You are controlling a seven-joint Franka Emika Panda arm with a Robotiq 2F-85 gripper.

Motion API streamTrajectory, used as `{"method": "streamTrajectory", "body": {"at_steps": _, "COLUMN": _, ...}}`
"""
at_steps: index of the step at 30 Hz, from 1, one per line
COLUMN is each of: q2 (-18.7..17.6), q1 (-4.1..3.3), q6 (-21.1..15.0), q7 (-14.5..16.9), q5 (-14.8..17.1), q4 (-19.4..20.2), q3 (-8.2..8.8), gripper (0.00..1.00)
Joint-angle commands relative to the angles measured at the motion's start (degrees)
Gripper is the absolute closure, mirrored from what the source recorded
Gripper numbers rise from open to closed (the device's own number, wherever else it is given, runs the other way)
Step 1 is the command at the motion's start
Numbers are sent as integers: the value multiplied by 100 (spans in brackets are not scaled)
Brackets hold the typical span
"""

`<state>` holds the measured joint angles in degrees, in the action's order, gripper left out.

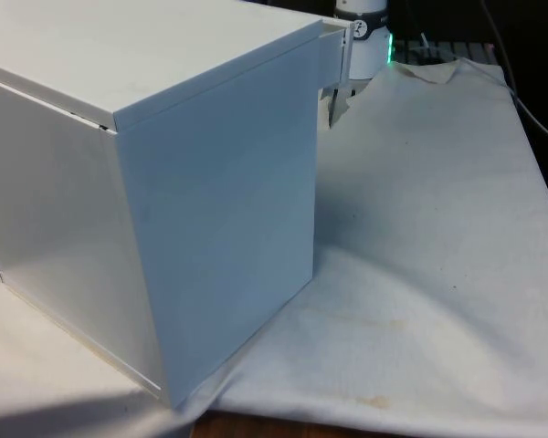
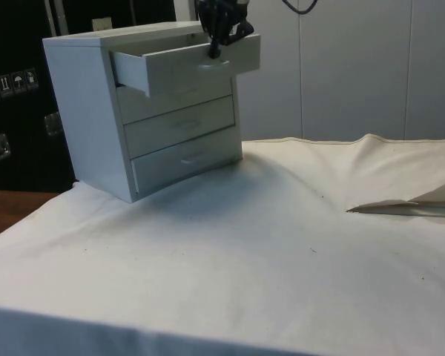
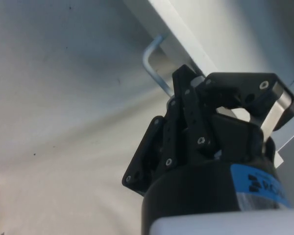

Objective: Open the drawer, then close it.

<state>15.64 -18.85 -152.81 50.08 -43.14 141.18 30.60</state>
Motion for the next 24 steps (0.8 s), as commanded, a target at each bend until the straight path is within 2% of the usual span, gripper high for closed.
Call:
{"method": "streamTrajectory", "body": {"at_steps": 1, "q2": -97, "q1": 74, "q6": -109, "q7": -86, "q5": -155, "q4": -97, "q3": 6, "gripper": 100}}
{"method": "streamTrajectory", "body": {"at_steps": 8, "q2": -189, "q1": 74, "q6": -109, "q7": -138, "q5": -149, "q4": -218, "q3": 17, "gripper": 100}}
{"method": "streamTrajectory", "body": {"at_steps": 9, "q2": -97, "q1": 0, "q6": 0, "q7": -52, "q5": 0, "q4": -132, "q3": 6, "gripper": 100}}
{"method": "streamTrajectory", "body": {"at_steps": 10, "q2": -195, "q1": 74, "q6": -109, "q7": -143, "q5": -149, "q4": -229, "q3": 17, "gripper": 100}}
{"method": "streamTrajectory", "body": {"at_steps": 15, "q2": -275, "q1": 74, "q6": -109, "q7": -183, "q5": -149, "q4": -332, "q3": 23, "gripper": 100}}
{"method": "streamTrajectory", "body": {"at_steps": 16, "q2": -183, "q1": 6, "q6": 0, "q7": -92, "q5": 0, "q4": -241, "q3": 17, "gripper": 100}}
{"method": "streamTrajectory", "body": {"at_steps": 17, "q2": -286, "q1": 74, "q6": -109, "q7": -189, "q5": -149, "q4": -350, "q3": 29, "gripper": 100}}
{"method": "streamTrajectory", "body": {"at_steps": 24, "q2": -424, "q1": 57, "q6": -115, "q7": -241, "q5": -132, "q4": -498, "q3": 63, "gripper": 100}}
